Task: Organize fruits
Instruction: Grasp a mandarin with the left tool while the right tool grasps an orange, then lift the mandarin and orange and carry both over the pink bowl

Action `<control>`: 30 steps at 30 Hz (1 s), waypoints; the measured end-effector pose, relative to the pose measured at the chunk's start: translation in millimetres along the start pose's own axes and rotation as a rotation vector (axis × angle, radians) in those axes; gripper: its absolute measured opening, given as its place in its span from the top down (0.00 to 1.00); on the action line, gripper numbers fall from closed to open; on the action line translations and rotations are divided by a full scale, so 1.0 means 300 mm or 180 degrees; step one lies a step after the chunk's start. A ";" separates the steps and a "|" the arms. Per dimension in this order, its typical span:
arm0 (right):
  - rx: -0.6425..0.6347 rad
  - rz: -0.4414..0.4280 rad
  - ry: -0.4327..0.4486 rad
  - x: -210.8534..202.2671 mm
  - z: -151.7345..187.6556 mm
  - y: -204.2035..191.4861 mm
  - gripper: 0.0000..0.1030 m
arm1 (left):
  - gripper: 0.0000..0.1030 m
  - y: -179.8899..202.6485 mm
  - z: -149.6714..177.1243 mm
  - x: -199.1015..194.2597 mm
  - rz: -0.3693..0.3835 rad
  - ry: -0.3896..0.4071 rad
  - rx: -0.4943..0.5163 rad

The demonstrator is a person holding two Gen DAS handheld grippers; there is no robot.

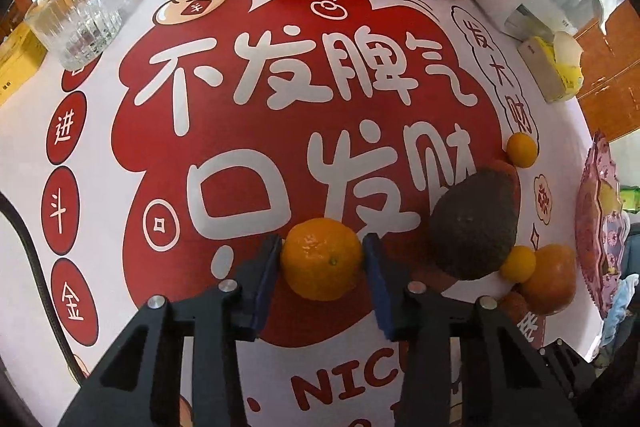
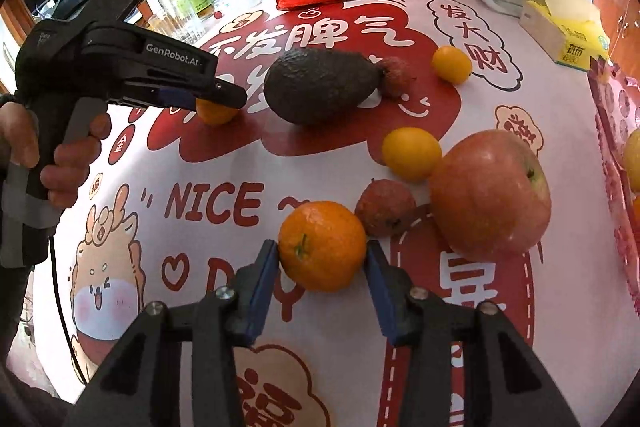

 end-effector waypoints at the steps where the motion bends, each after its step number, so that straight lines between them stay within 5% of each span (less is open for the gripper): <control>1: 0.0007 0.0002 -0.0009 -0.001 -0.001 0.001 0.58 | 0.61 0.002 0.001 -0.001 -0.0003 0.0015 0.0016; 15: 0.0287 -0.0094 -0.0205 -0.045 0.038 0.010 0.58 | 0.62 0.005 0.112 -0.074 0.0012 0.0002 -0.0041; 30: 0.0316 -0.0125 0.0019 -0.249 0.100 0.037 0.58 | 0.62 0.054 0.309 -0.308 0.0009 0.0274 -0.0204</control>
Point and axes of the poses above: each gripper's, at about its wrist camera, not at the fingertips, and x roughly the way its jaws point, y to its right, z to its underside, the point moved 3 cm from there along x, roughly the way its jaws point, and after that the axes turned 10 degrees about x, right-handed, at the moved point
